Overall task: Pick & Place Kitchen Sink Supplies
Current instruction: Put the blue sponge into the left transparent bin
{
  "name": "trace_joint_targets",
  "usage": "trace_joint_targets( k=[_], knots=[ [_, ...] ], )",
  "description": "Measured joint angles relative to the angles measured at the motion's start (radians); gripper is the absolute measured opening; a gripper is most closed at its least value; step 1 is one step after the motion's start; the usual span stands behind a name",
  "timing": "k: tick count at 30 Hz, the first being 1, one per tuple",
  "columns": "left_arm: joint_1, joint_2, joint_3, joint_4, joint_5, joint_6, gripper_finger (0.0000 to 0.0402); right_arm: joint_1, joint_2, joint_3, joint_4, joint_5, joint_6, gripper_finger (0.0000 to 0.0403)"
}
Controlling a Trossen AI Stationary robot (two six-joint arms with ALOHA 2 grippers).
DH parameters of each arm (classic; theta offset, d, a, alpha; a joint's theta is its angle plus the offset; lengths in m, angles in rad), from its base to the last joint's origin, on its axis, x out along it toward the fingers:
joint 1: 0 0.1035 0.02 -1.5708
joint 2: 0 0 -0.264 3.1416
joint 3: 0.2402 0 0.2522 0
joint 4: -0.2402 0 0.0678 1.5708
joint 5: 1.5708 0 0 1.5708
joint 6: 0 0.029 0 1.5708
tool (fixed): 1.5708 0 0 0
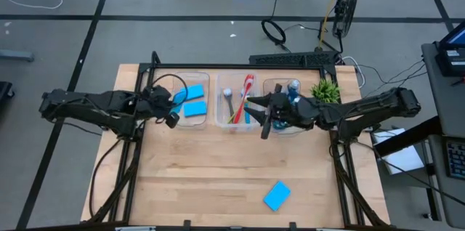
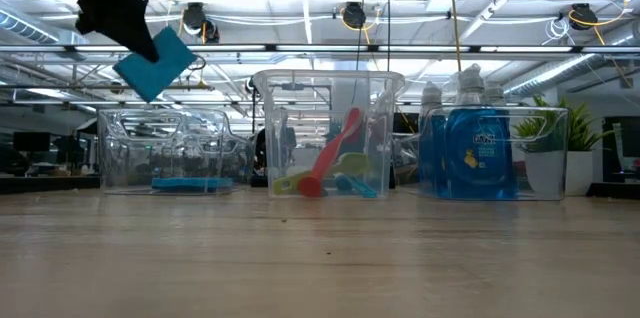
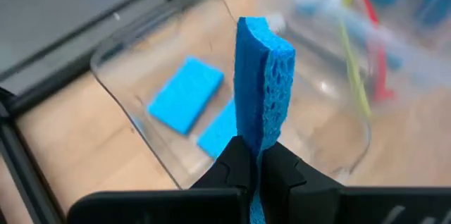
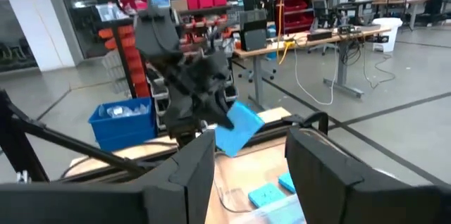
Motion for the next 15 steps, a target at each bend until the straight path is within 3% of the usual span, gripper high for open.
trace_joint_targets(
  k=[6, 15],
  knots=[
    [0.068, 0.046, 0.0, -0.004, 0.113, 0.106, 0.0007, 0.0, -0.044, 0.0, -0.003, 0.001, 0.0, 0.0158],
    [0.244, 0.125, 0.0, 0.141, 0.341, 0.445, 0.0007, 0.0, -0.07, 0.0, -0.008, 0.001, 0.0, 0.0159]
  ],
)
